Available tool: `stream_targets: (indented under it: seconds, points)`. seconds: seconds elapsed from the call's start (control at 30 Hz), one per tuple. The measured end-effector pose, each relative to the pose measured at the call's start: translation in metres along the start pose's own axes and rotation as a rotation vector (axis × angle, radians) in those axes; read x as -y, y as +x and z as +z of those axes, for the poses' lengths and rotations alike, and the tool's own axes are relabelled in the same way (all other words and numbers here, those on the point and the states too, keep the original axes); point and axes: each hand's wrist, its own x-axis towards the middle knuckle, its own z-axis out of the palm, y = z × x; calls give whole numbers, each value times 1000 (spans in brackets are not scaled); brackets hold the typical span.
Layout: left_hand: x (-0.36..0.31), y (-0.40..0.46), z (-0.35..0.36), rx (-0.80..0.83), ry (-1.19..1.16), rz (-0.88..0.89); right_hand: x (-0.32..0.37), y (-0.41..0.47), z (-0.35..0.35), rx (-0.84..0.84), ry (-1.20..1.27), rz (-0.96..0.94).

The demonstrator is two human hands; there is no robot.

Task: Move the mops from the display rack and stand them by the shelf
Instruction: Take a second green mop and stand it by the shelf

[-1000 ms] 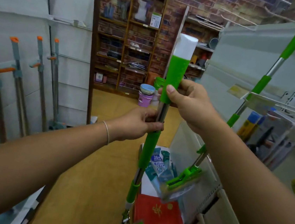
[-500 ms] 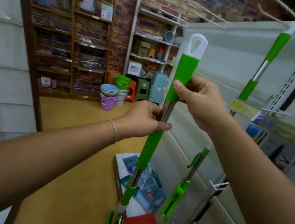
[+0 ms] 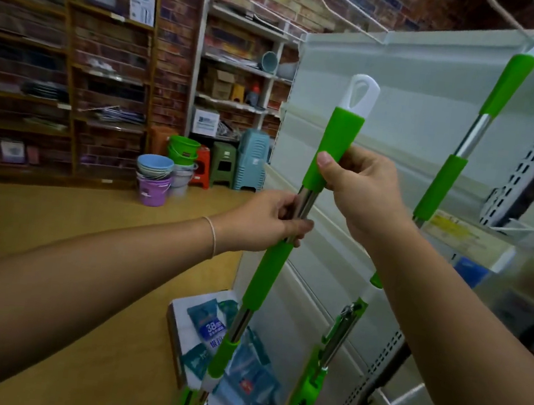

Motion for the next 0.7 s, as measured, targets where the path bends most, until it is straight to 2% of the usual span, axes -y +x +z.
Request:
stream_targets:
  seconds: [0.37, 0.7]
  points:
    - [-2, 101, 12, -8, 179, 92, -15, 69, -27, -174, -104, 11]
    - [-27, 186, 7, 179, 73, 180, 0, 129, -43, -430, -283, 1]
